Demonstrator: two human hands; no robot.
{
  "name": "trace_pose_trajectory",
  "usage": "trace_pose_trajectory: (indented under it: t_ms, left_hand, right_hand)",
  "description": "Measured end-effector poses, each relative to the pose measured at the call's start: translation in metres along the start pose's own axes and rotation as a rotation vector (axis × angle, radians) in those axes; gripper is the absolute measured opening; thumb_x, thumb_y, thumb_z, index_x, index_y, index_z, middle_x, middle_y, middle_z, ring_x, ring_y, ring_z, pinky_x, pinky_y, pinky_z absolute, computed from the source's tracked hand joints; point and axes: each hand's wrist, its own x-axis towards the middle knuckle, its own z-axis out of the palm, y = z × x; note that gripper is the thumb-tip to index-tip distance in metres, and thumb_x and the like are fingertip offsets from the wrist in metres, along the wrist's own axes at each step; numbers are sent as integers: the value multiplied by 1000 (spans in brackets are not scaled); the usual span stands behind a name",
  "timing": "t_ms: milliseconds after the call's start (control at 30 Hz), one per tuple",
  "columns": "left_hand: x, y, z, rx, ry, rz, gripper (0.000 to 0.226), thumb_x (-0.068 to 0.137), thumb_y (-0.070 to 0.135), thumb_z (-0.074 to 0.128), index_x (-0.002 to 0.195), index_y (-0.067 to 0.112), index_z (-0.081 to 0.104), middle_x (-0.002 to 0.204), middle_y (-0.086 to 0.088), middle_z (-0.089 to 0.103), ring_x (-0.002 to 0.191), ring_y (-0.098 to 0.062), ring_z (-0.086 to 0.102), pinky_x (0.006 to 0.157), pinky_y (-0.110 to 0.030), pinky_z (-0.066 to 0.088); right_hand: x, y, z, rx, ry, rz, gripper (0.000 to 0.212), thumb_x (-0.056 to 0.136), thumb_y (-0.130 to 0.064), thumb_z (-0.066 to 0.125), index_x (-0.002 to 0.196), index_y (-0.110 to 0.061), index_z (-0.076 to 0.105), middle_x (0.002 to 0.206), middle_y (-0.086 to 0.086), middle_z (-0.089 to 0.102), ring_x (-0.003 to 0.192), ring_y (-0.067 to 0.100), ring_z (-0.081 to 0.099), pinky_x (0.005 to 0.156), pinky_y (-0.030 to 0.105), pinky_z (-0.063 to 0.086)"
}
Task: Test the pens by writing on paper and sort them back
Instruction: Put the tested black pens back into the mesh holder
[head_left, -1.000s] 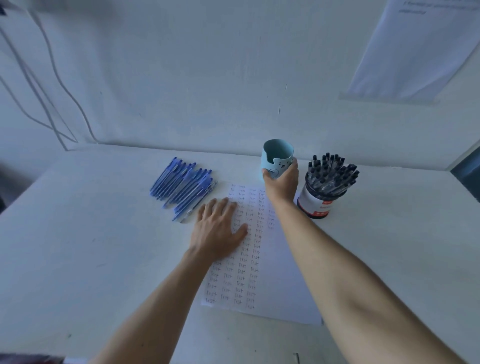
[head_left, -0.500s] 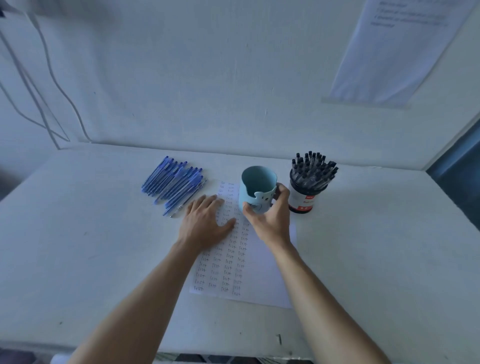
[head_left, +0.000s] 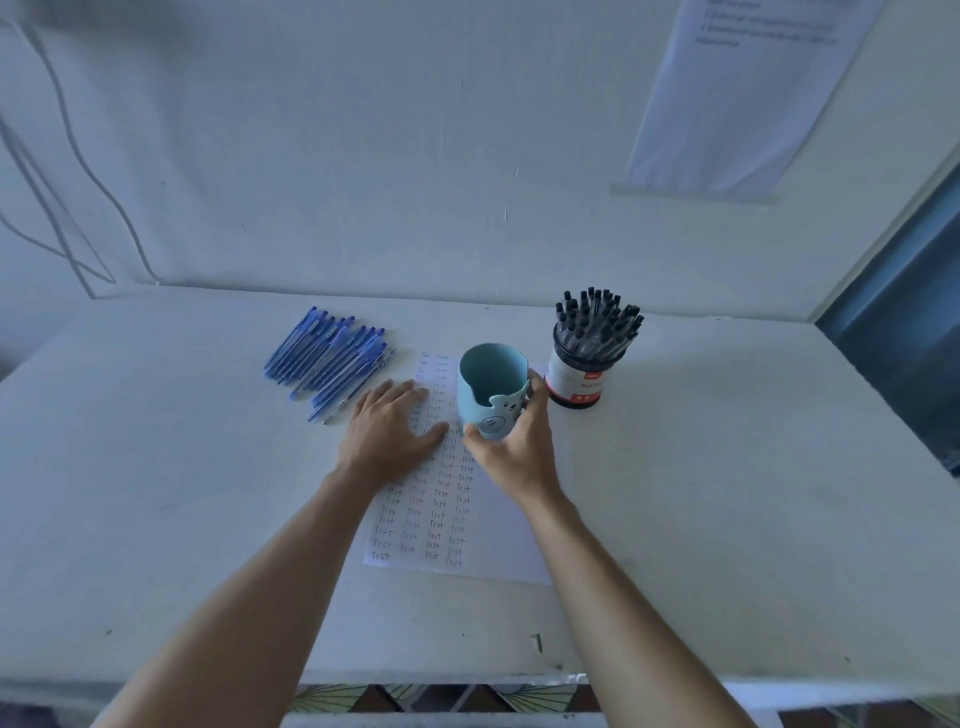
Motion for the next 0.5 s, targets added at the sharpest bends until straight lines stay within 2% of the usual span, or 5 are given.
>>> trace_pose_trajectory:
  t_ms: [100,200,333,400,500]
  left_hand:
    - [1,-1,0,-47,2,17,65,89,58,61,142,23,52,154,4,43,147,-19,27,122,-40,20]
    - [-1,-1,-4,-256,104,56,47,88,38,72,129,17,63,142,-2,56,137,-21,43,115,-45,35]
    - [-2,-5,-22,-348,408,25,23,86,11,74,108,11,70,113,-5,69,111,-24,59,95,-36,46]
    - [3,-15,-37,-338,482,-47,16,84,5,73,99,8,71,103,-6,70,102,-27,59,84,-24,38]
    - [20,-44,-58,-314,483,-217,18,83,3,65,100,8,71,105,-9,69,104,-32,57,89,-29,37]
  right_hand:
    - [-4,-16,4,-136,113,-97,102,70,-48,60,154,-5,20,156,12,31,145,24,29,119,42,26]
    - [-5,-45,8,-222,237,-332,80,75,-37,55,146,-4,37,156,14,32,149,28,23,122,43,17]
    - [0,-76,31,-208,221,-657,31,77,-12,53,104,-4,67,116,11,65,118,30,55,106,39,41]
    - [3,-88,54,-143,122,-622,20,79,-8,50,88,-8,69,92,4,68,91,21,61,86,33,49]
    - [10,-94,87,-91,-83,-321,18,83,-1,53,86,-10,68,87,1,68,78,12,59,74,22,46]
